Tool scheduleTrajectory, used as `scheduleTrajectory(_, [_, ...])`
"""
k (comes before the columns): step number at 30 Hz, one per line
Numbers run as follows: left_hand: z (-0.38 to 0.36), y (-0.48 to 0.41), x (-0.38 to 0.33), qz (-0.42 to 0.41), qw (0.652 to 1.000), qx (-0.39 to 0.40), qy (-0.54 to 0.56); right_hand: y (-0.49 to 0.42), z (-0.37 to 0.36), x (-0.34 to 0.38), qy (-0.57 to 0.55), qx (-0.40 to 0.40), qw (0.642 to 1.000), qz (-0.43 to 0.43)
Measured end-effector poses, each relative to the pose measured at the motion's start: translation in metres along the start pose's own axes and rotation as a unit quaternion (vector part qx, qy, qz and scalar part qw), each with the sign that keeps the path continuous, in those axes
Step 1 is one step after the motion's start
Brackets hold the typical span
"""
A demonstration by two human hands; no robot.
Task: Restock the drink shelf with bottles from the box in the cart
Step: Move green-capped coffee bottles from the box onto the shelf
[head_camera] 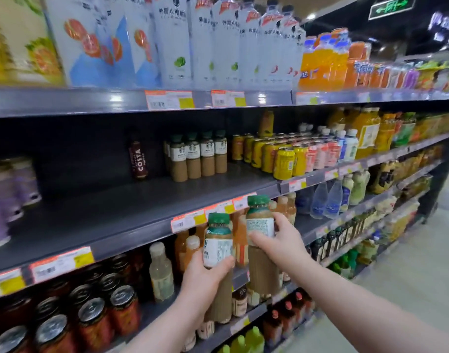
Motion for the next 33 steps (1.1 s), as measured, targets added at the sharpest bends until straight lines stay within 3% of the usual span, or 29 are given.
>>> scheduleTrajectory(8, [0.026, -0.031, -0.040, -0.057, 0.993, -0.098, 0.017, -0.067, -0.026, 0.030, -0.037, 0.057, 0.995, 0.071])
scheduleTrajectory(20, [0.075, -0.125, -0.106, -0.160, 0.968, -0.186, 0.052, -0.182, -0.068, 0.085, -0.030, 0.063, 0.986, 0.151])
scheduleTrajectory(33, [0.115, -0.154, -0.103, -0.158, 0.945, -0.285, 0.003, -0.271, -0.159, 0.091, -0.071, 0.105, 0.981, 0.149])
Point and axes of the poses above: each hand's wrist, its own y-axis away from the middle knuckle, its own z-axis out of the back of the hand, x = y × z, the point moved 5 cm from there along -y, towards the middle knuckle, and after that the axes turned 6 degrees about y, right-handed, at the moved point
